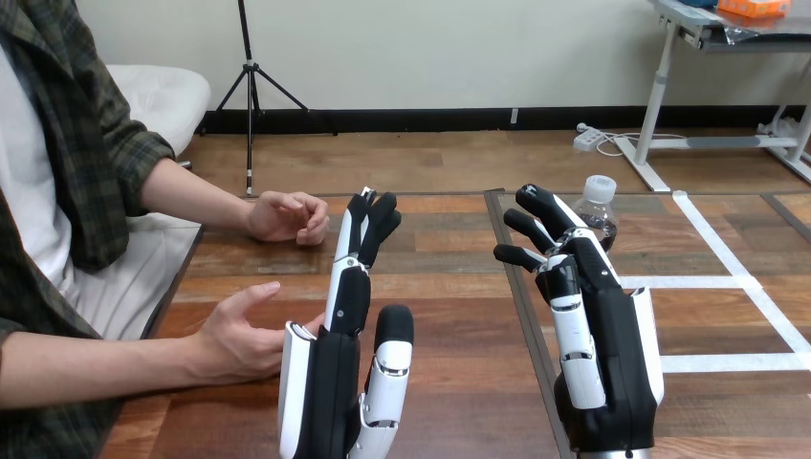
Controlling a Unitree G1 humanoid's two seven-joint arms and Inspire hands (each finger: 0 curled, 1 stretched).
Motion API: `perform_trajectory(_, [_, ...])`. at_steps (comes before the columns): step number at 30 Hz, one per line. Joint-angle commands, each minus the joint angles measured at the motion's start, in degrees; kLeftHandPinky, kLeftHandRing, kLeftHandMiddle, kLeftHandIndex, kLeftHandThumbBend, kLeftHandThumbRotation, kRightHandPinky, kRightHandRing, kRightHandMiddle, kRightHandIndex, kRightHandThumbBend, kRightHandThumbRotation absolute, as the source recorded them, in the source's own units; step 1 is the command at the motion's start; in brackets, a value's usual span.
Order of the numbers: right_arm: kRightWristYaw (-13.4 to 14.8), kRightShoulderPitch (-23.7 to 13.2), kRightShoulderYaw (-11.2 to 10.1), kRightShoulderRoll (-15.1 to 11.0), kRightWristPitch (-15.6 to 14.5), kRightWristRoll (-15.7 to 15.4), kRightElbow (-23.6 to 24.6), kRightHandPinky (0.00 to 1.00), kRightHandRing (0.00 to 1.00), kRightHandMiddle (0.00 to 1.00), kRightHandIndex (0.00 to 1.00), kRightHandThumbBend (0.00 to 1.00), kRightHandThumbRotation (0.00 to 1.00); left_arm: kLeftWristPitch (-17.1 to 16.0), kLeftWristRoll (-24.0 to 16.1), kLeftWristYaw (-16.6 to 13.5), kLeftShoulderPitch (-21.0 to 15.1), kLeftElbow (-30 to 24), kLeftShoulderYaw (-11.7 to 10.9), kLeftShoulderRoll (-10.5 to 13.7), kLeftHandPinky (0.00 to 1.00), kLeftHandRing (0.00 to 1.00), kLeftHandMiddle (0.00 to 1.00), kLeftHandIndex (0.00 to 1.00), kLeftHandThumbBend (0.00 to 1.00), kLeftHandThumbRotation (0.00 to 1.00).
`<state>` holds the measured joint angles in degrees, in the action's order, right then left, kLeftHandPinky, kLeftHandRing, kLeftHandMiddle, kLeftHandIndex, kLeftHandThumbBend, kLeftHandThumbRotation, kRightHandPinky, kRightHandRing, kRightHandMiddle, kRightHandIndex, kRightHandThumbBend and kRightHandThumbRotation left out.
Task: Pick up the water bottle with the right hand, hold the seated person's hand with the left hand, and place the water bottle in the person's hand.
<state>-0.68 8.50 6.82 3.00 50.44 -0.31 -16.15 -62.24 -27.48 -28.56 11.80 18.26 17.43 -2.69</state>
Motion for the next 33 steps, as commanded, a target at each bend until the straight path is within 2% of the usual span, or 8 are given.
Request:
perform_trajectory(1, [0.1, -3.8, -0.3, 1.2, 0.3, 0.2, 1.3, 0.73, 0.85, 0.88, 0.84, 0.35, 0.85, 0.0, 0.3, 0.0, 1.0, -2.3, 1.3, -4.5, 0.97, 0.92, 0.94, 0.98, 0.31, 1.0])
perform_trajectory(6, [0.1, -3.6, -0.3, 1.3, 0.0, 0.1, 1.6, 0.73, 0.85, 0.88, 0.84, 0.35, 0.84, 0.1, 1.0, 0.4, 1.0, -2.2, 1.6, -4.5, 0.98, 0.92, 0.94, 0.99, 0.32, 1.0])
perform_trajectory(19, [0.1, -3.9, -0.5, 1.1, 0.7, 0.0, 1.4, 0.72, 0.84, 0.88, 0.84, 0.34, 0.83, 0.2, -1.4, -1.0, 1.4, -2.2, 0.9, -4.9, 0.98, 0.92, 0.94, 0.99, 0.26, 1.0])
perform_trajectory(22, [-0.1, -4.3, -0.5, 1.0, 1.3, 0.4, 1.2, 0.72, 0.84, 0.88, 0.84, 0.34, 0.79, 0.3, -0.8, -0.8, 1.4, -2.2, 1.2, -4.7, 0.97, 0.92, 0.94, 0.99, 0.27, 1.0])
perform_trajectory(27, [-0.8, -5.5, -0.7, 0.5, 2.4, 1.2, 0.6, 0.72, 0.84, 0.88, 0.84, 0.33, 0.66, 1.0, 0.5, 0.0, 1.6, -2.6, 1.8, -4.6, 0.97, 0.92, 0.94, 0.99, 0.31, 1.0])
perform_trajectory(28, [-0.3, -5.9, -1.2, 0.3, 2.8, 0.3, 0.5, 0.72, 0.84, 0.88, 0.84, 0.33, 0.62, 0.8, 0.6, 0.1, 1.6, -2.4, 1.9, -4.6, 0.98, 0.92, 0.94, 0.99, 0.31, 1.0])
perform_trajectory(33, [0.7, -7.1, -2.5, -0.1, 4.2, -1.9, 0.1, 0.72, 0.84, 0.88, 0.84, 0.37, 0.52, 1.1, -0.4, -0.4, 1.9, -2.6, 1.7, -4.8, 0.98, 0.92, 0.94, 0.99, 0.3, 1.0])
